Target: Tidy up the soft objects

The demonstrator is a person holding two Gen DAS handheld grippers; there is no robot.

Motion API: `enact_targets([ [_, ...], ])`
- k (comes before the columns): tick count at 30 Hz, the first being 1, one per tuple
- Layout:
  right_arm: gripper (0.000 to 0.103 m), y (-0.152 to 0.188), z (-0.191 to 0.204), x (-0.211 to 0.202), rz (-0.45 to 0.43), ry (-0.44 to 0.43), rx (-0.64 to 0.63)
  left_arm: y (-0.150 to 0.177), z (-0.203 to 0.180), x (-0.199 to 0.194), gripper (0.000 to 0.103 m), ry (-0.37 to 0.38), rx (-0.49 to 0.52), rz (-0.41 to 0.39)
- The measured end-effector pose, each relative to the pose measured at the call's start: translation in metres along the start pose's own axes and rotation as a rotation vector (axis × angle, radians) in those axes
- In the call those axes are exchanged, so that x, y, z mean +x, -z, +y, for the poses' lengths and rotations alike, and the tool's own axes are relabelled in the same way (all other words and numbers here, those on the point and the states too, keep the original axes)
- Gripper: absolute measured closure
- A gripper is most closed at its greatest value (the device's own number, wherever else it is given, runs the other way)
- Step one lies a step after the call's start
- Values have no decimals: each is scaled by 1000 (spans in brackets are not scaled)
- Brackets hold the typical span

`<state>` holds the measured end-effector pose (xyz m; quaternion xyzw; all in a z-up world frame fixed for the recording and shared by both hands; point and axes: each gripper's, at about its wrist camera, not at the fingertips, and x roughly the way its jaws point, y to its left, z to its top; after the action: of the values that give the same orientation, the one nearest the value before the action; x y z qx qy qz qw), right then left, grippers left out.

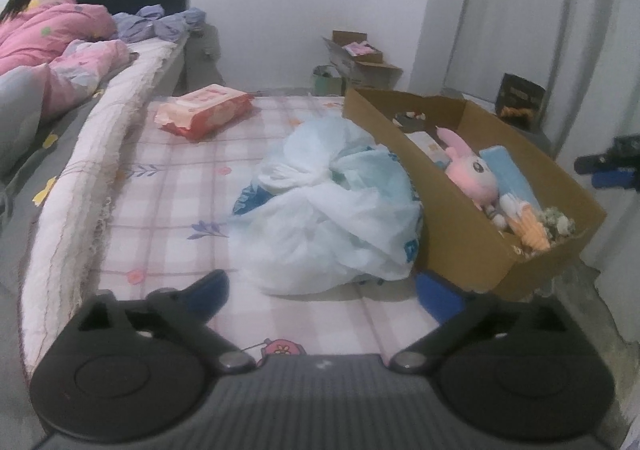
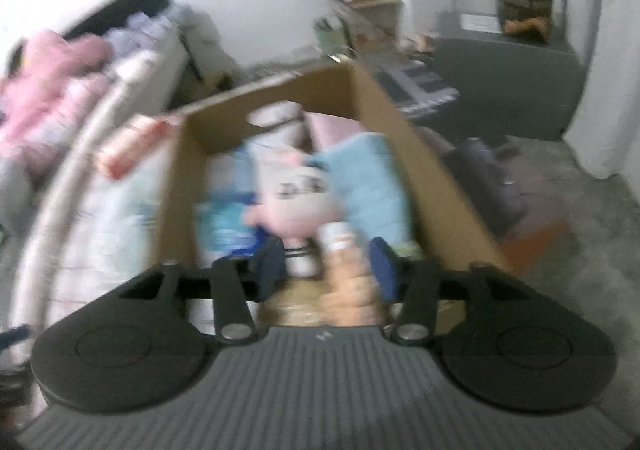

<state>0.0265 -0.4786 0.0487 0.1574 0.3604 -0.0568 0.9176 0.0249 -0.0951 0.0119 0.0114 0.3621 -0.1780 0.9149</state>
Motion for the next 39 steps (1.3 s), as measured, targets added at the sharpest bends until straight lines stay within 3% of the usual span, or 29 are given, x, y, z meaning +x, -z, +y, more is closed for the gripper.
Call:
enact_targets([
  [1,45,7,10,-5,-9,-28,-5,-1,1,-1,0,1,-9,-1],
  [3,29,19,30,-13,-27,-76,-13,-3,2,-1,0,-9,-33,8],
  [5,20,33,52,-20,-58,-110,-23,-6,2,1,0,-49,-57,26],
  [11,1,61,93,-26,-86,-136,-70,-11,-1,4,0,-117,-56,62],
  [20,1,88,115,-23,-22,-72,-138,-13,-12,9,0,-193,-32,75],
  [24,1,93,117,-20,-7,-55,-142,-12,-22,2,0,-174,-19,47],
  [32,1,100,122,-21,15,-52,-167,-13,-46,1,0,-148,9,76],
  [39,1,99,106,-20,8,13,-144,-12,-57,0,1,-128,12,86],
])
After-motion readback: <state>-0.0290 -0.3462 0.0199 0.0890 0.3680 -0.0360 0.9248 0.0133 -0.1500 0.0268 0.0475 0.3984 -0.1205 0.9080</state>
